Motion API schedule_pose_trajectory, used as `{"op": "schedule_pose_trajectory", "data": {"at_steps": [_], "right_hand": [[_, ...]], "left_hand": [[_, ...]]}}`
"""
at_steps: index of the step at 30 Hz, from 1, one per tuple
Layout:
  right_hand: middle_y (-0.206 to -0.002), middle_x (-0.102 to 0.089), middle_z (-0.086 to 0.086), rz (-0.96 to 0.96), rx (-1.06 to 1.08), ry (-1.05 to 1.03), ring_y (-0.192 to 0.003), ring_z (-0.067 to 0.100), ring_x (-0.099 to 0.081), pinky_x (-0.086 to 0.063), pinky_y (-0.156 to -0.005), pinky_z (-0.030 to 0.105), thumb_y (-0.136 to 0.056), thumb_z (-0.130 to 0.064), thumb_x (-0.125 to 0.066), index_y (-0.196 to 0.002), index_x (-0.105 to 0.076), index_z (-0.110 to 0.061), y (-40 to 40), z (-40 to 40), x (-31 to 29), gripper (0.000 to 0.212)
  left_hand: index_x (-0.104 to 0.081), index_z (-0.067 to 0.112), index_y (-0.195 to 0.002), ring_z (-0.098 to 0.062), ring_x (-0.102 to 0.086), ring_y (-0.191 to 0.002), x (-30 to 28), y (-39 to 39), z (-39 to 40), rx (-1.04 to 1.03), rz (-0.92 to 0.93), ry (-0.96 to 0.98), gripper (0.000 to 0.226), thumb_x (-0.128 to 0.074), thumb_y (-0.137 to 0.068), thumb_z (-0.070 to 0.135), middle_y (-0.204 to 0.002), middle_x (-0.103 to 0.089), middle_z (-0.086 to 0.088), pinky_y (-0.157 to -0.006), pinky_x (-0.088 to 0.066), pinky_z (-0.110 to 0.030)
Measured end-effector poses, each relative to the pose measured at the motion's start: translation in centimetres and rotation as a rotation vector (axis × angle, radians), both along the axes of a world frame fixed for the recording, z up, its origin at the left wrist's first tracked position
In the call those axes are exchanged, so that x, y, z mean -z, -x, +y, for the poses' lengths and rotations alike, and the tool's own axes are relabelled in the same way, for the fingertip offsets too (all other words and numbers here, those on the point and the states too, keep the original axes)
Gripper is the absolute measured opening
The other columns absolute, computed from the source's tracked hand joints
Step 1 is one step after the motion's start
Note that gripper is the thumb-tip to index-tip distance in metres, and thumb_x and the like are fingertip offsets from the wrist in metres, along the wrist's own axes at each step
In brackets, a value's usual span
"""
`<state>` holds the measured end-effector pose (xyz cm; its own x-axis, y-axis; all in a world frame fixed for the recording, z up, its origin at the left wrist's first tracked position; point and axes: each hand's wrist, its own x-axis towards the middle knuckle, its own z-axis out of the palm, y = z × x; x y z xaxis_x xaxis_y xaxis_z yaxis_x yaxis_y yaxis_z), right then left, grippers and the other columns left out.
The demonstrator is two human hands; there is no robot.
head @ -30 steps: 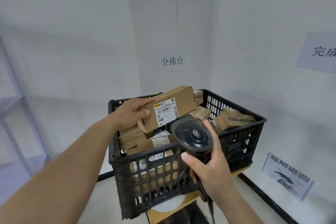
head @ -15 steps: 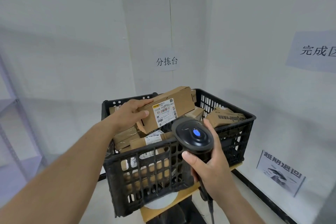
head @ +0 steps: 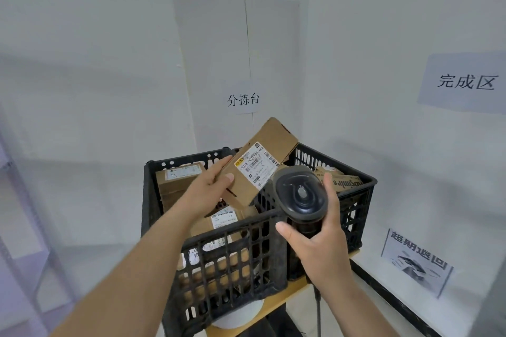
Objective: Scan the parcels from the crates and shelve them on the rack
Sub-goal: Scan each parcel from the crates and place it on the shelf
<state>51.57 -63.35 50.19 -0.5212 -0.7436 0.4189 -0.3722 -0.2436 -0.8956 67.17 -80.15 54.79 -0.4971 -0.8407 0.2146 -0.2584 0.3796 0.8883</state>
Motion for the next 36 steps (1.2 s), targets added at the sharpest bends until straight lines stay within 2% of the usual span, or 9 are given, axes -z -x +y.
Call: {"op": "schedule_pose_trajectory", "data": {"at_steps": [7, 12, 16, 20, 22, 25, 29, 33, 36], "right_hand": [[-0.110, -0.042, -0.039, 0.102, 0.106, 0.043, -0.093, -0.041, -0.037, -0.026, -0.077, -0.012, -0.078, -0.009, -0.081, -0.149, -0.005, -0.046, 0.7, -0.6, -0.5, 0.110], [-0.121, -0.040, -0.043, 0.129, 0.226, 0.073, -0.104, -0.036, -0.038, -0.029, -0.091, -0.008, -0.076, -0.013, -0.083, -0.131, -0.003, -0.070, 1.7, 0.7, 0.2, 0.113], [-0.123, -0.036, -0.043, 0.168, 0.333, 0.058, -0.106, -0.037, -0.035, -0.028, -0.088, -0.009, -0.075, -0.013, -0.085, -0.134, -0.003, -0.063, 3.1, 3.9, 0.5, 0.112], [-0.125, -0.041, -0.038, 0.186, 0.506, 0.090, -0.110, -0.034, -0.038, -0.031, -0.092, -0.005, -0.073, -0.009, -0.085, -0.135, -0.010, -0.061, 5.0, 8.7, 0.5, 0.110], [-0.124, -0.043, -0.038, 0.195, 0.604, 0.113, -0.108, -0.034, -0.039, -0.033, -0.091, -0.005, -0.073, -0.006, -0.085, -0.135, -0.011, -0.060, 6.0, 11.4, 0.4, 0.110], [-0.125, -0.047, -0.035, 0.192, 0.712, 0.144, -0.106, -0.032, -0.044, -0.035, -0.088, -0.003, -0.073, -0.008, -0.084, -0.134, -0.012, -0.062, 7.4, 16.0, -0.4, 0.109], [-0.117, -0.049, -0.038, 0.189, 0.771, 0.165, -0.101, -0.032, -0.046, -0.035, -0.081, -0.005, -0.074, -0.007, -0.084, -0.133, -0.012, -0.061, 8.5, 23.3, -1.7, 0.107], [-0.104, -0.049, -0.049, 0.186, 0.842, 0.144, -0.100, -0.035, -0.043, -0.033, -0.081, -0.007, -0.075, -0.008, -0.083, -0.131, -0.010, -0.063, 9.0, 31.4, -2.7, 0.107], [-0.102, -0.049, -0.052, 0.191, 0.900, 0.142, -0.100, -0.036, -0.042, -0.033, -0.082, -0.007, -0.075, -0.007, -0.083, -0.131, -0.011, -0.064, 9.6, 37.4, -3.2, 0.108]], "left_hand": [[-0.040, 0.043, -0.138, -0.001, -0.056, -0.102, 1.1, 3.7, 3.9, 0.000, 0.257, -0.169, 0.038, -0.041, -0.103, 0.029, -0.118, -0.060, 0.014, -0.075, -0.052, -0.020], [-0.037, 0.045, -0.143, -0.003, -0.054, -0.108, 1.5, 6.0, 6.1, 0.102, 0.297, -0.214, 0.042, -0.041, -0.103, 0.031, -0.126, -0.057, 0.013, -0.083, -0.050, -0.025], [-0.036, 0.047, -0.143, -0.012, -0.055, -0.117, 1.7, 9.1, 9.0, 0.239, 0.302, -0.256, 0.044, -0.042, -0.103, 0.031, -0.132, -0.056, 0.012, -0.099, -0.049, -0.039], [-0.035, 0.052, -0.142, -0.002, -0.056, -0.111, 1.9, 12.3, 13.4, 0.409, 0.309, -0.238, 0.045, -0.041, -0.103, 0.031, -0.125, -0.059, 0.023, -0.087, -0.050, -0.025], [-0.035, 0.057, -0.138, 0.004, -0.055, -0.103, 1.8, 13.5, 16.0, 0.493, 0.295, -0.203, 0.044, -0.041, -0.103, 0.031, -0.108, -0.061, 0.036, -0.084, -0.050, -0.023], [-0.033, 0.066, -0.125, 0.011, -0.057, -0.105, 1.0, 14.7, 19.9, 0.656, 0.219, -0.131, 0.046, -0.049, -0.100, 0.030, -0.103, -0.059, 0.043, -0.090, -0.050, -0.022], [-0.034, 0.062, -0.115, 0.018, -0.058, -0.097, -0.2, 16.2, 25.4, 0.838, 0.149, 0.013, 0.062, -0.062, -0.093, 0.012, -0.110, -0.066, 0.026, -0.074, -0.044, -0.001], [-0.029, 0.072, -0.119, 0.013, -0.053, -0.112, -1.1, 18.3, 31.9, 0.903, 0.128, 0.177, 0.073, -0.063, -0.091, 0.014, -0.120, -0.055, 0.039, -0.089, -0.043, -0.009], [-0.019, 0.068, -0.130, 0.012, -0.051, -0.114, -1.7, 19.8, 37.4, 0.948, 0.127, 0.194, 0.074, -0.063, -0.092, 0.022, -0.125, -0.052, 0.037, -0.092, -0.047, -0.017]]}}
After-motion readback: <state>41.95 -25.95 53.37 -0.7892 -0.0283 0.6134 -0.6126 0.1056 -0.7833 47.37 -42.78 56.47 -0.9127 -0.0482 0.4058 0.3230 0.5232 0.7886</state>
